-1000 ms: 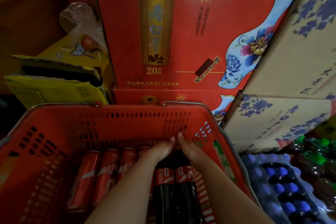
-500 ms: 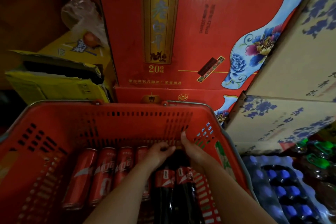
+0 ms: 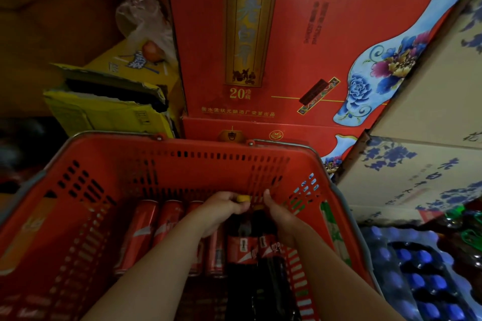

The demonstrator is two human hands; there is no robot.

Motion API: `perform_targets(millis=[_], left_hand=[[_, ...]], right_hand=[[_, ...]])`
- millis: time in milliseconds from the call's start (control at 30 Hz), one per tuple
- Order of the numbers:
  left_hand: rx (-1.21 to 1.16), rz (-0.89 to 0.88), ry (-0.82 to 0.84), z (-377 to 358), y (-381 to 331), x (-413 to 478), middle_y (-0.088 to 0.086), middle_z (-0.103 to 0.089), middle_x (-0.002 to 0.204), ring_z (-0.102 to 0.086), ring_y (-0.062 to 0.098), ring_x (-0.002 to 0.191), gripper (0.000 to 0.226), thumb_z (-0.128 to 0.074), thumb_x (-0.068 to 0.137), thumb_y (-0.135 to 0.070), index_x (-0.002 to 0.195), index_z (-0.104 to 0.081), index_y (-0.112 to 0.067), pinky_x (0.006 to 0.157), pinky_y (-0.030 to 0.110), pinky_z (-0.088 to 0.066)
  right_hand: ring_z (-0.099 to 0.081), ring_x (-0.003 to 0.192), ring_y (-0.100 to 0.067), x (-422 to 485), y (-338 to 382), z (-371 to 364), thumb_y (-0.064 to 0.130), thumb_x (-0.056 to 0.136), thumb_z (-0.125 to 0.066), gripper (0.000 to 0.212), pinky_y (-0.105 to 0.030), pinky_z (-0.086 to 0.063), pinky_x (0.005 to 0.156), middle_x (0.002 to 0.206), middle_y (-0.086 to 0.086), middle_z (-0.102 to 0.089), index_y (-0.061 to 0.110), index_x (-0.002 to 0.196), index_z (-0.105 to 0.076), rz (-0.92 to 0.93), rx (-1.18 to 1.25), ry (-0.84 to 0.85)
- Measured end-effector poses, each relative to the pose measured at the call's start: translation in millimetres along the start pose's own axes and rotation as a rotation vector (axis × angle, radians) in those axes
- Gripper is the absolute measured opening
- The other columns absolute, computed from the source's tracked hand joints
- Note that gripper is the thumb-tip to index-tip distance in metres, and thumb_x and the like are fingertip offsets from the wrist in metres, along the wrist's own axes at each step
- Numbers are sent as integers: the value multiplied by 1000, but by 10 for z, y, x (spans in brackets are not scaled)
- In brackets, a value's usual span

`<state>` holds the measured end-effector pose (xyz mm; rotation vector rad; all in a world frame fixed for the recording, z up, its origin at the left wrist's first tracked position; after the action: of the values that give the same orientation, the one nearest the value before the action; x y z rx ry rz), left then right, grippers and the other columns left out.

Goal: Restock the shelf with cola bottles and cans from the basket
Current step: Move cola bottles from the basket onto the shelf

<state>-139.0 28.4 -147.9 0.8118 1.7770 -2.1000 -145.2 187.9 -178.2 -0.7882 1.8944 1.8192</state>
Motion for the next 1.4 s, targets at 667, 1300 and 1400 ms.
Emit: perform_targets(millis=[667, 1300, 1400], left_hand=[[-49, -59, 111, 124, -160, -503, 0, -70, 104, -60, 15, 105, 17, -67, 88, -15, 104, -66, -18, 95, 33, -42], [303, -116, 293, -284, -93, -730, -2, -47, 136, -48, 23, 125, 118, -95, 37, -36, 138, -34, -41, 104, 48, -43], [338, -124, 206, -247, -58, -677, 2, -54, 133, -56, 24, 118, 126, -95, 18, -52, 131, -45, -32, 99, 47, -49]], right_hand=[[-66, 102, -5, -791, 318, 93, 6, 91, -63, 26, -13, -48, 79, 111, 4, -72, 15, 115, -65, 167, -263, 206], [-50, 126, -19, -1362, 109, 452, 45, 48, -86, 111, -46, -40, 109, 136, 7, -53, 38, 144, -30, 229, -804, 63], [-55, 121, -15, -1343, 81, 457, 49, 48, -88, 102, -45, -44, 106, 130, 12, -59, 40, 136, -39, 288, -794, 73]])
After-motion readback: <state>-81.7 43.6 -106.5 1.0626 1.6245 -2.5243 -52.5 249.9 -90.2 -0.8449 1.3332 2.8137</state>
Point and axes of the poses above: each hand's wrist, its own x-axis towards the middle knuckle, its own z-axis out of the back of the hand, y = z × x, the point moved 2 cm from there along x, towards the middle knuckle
